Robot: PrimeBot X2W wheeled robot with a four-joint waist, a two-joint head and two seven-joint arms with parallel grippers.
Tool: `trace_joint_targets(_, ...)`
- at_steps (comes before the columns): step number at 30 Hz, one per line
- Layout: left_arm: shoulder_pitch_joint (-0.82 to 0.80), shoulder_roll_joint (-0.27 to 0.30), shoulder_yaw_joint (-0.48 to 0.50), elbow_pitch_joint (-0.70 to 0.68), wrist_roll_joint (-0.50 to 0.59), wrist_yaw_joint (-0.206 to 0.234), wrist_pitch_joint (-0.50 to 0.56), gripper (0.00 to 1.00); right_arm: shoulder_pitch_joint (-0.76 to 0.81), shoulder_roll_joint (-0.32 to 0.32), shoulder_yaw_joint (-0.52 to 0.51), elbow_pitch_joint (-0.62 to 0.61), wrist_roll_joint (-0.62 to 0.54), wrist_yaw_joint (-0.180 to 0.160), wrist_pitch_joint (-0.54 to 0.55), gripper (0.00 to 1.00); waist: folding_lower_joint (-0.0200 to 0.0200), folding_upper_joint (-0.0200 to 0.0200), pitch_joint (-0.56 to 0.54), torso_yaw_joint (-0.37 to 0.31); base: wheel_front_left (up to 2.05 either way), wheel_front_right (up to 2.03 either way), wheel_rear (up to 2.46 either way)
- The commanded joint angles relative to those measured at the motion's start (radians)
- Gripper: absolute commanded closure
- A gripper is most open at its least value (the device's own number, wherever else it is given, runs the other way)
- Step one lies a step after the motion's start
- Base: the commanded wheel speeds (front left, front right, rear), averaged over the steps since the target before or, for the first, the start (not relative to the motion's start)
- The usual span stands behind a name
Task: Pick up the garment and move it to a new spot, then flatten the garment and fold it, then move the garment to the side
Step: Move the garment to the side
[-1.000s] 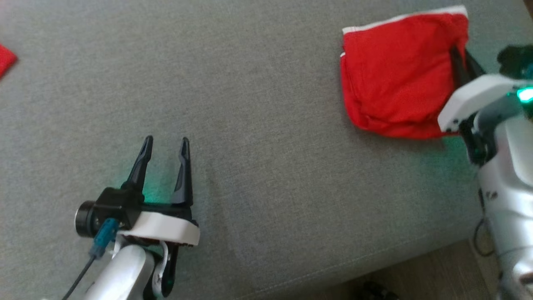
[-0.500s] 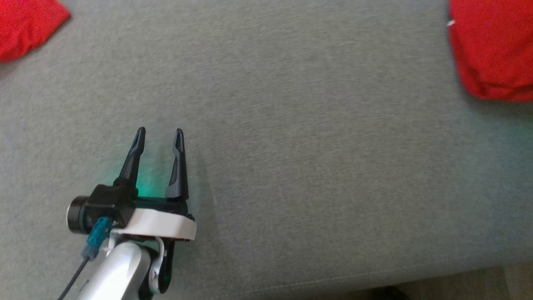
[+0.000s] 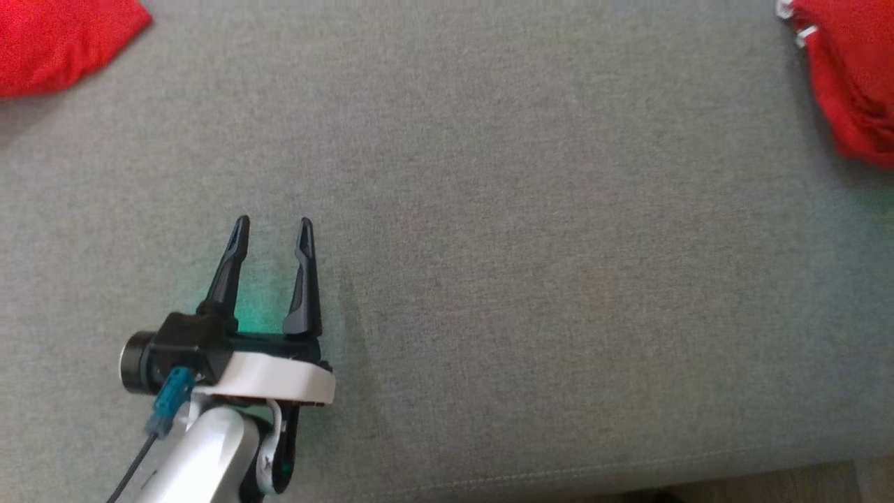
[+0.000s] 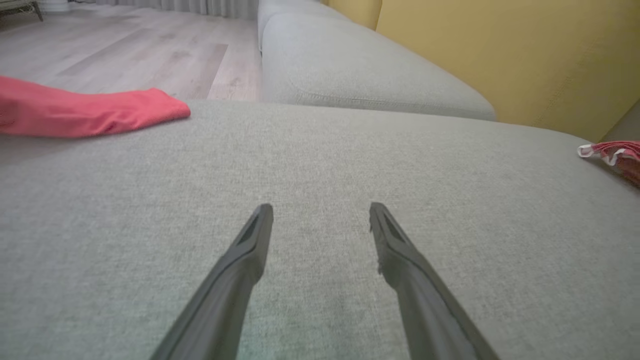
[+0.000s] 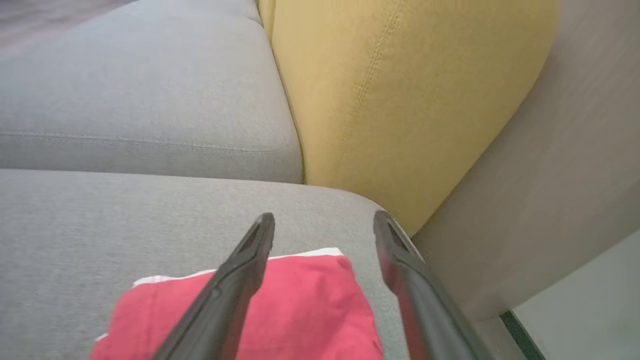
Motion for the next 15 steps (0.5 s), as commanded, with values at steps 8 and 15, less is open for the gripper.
trace_joint_targets(8,0.007,-0.004,0.05,0.036,-0.037,-0.013,-0.046,0.0,0.04,0.088,0.069,-0.041,0.018,0.003,-0.043,0.0,0.0,0.0,-0.163,0.008,0.0,0.0,0.0)
trace_joint_targets(15,0.062,-0.013,0.078,0.095,-0.074,-0.016,-0.074,0.0,0.16,0.184,0.118,-0.094,0.059,0.003,-0.059,0.0,0.0,0.0,-0.312,0.025,0.0,0.0,0.0)
